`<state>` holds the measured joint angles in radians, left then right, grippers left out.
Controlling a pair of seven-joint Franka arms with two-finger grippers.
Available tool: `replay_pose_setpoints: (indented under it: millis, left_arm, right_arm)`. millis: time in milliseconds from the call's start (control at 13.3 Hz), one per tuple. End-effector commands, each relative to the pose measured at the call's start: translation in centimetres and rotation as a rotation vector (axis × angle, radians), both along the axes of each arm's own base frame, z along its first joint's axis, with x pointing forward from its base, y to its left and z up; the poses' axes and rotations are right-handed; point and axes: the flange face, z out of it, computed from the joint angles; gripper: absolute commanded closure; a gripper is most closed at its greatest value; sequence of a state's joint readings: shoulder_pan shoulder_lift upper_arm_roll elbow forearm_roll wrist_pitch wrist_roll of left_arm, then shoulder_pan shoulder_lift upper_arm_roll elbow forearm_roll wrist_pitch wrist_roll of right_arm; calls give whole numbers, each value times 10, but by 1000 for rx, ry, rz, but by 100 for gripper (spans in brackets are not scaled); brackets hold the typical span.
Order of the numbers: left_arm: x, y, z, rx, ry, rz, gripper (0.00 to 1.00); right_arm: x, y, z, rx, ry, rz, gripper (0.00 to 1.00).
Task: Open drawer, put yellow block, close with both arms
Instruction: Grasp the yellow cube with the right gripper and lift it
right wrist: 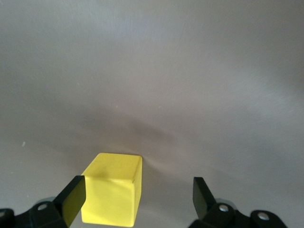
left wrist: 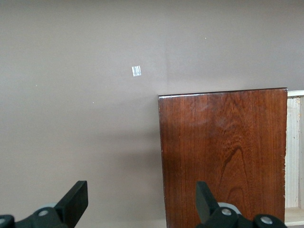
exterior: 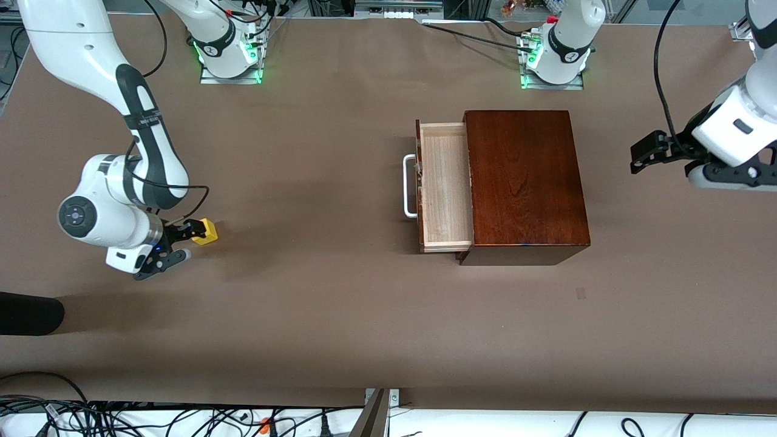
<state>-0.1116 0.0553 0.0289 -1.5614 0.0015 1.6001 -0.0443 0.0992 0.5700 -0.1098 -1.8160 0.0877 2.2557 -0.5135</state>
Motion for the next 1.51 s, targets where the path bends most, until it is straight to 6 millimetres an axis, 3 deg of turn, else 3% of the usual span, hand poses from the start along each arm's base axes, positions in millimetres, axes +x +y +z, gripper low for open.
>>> replay_pose_setpoints:
  millis: [0, 527, 1129, 1280, 1430]
  left_arm:
    - [-30, 5, -6, 28, -11, -18, 0]
    - [-30, 3, -9, 48, -3, -22, 0]
    - [-28, 2, -7, 49, -9, -35, 0]
    - [-28, 2, -7, 49, -9, -35, 0]
    - [-28, 2, -7, 49, -8, -35, 0]
  right_arm:
    - [-12, -1, 2, 27, 1, -2, 0]
    - [-13, 4, 18, 35, 16, 1, 0]
    - [-33, 11, -14, 33, 2, 8, 0]
    - [-34, 12, -17, 34, 4, 10, 11]
    - [-34, 13, -17, 34, 4, 15, 35]
